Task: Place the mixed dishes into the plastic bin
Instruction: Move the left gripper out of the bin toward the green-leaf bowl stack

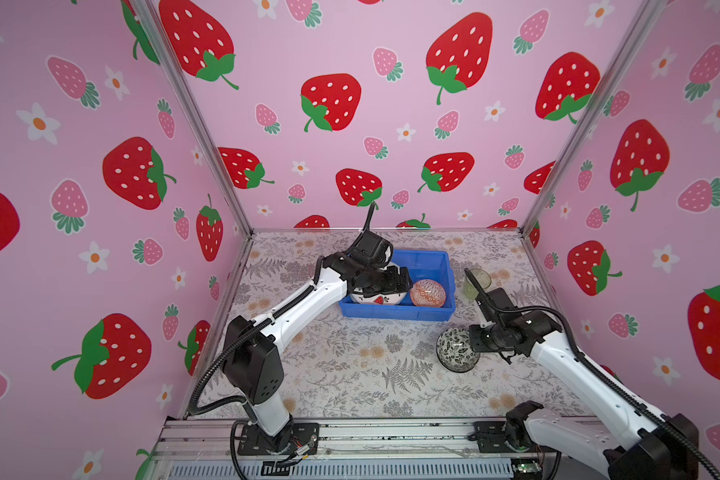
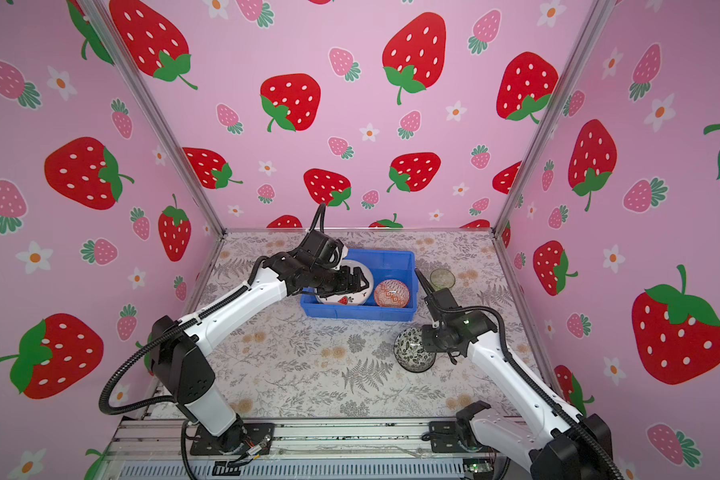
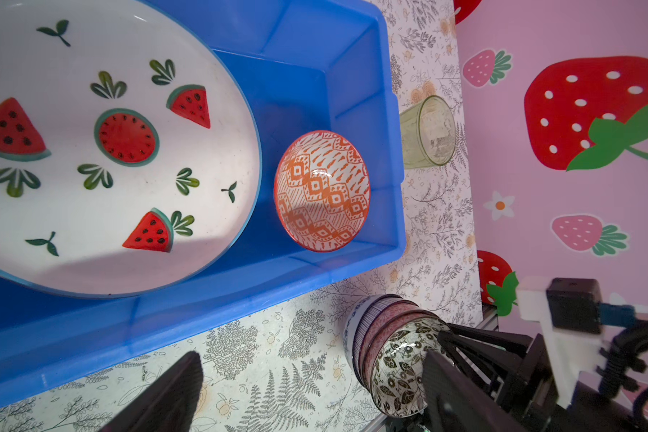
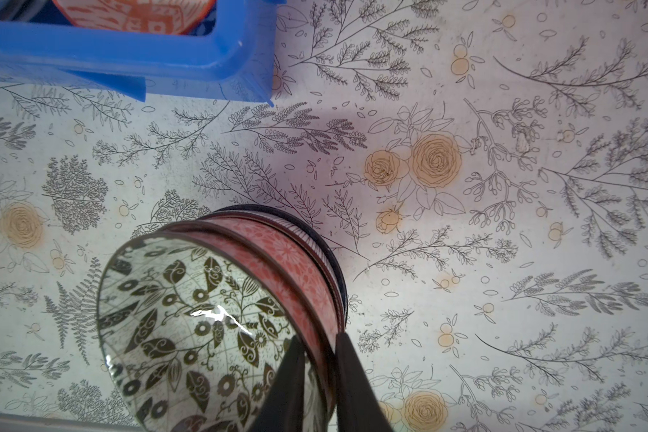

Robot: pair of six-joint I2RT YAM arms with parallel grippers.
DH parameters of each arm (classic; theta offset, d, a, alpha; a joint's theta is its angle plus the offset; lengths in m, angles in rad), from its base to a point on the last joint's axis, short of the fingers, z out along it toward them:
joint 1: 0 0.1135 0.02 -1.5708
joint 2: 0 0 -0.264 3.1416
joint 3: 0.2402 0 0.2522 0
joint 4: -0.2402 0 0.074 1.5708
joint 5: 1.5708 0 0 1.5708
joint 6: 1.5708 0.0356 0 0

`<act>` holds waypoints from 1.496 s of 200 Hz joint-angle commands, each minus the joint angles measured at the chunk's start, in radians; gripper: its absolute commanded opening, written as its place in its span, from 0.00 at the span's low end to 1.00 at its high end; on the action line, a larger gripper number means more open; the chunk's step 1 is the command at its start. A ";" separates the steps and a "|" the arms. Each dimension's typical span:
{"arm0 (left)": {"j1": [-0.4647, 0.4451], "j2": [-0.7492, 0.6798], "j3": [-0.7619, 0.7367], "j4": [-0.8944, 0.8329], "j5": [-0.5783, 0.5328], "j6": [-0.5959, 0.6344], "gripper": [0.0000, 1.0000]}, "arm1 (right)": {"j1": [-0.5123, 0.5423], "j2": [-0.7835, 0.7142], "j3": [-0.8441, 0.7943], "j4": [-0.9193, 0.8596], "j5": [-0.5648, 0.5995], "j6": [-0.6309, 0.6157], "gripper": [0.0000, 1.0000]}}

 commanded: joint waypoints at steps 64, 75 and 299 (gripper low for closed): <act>0.005 0.020 -0.004 0.013 0.025 -0.010 0.94 | 0.005 -0.004 0.055 -0.017 0.011 -0.002 0.11; 0.005 0.021 -0.004 0.014 0.027 -0.012 0.94 | 0.005 -0.007 0.062 -0.023 0.014 -0.002 0.11; -0.071 -0.035 -0.119 0.064 0.052 -0.063 0.94 | 0.005 0.016 -0.013 0.021 -0.023 -0.003 0.11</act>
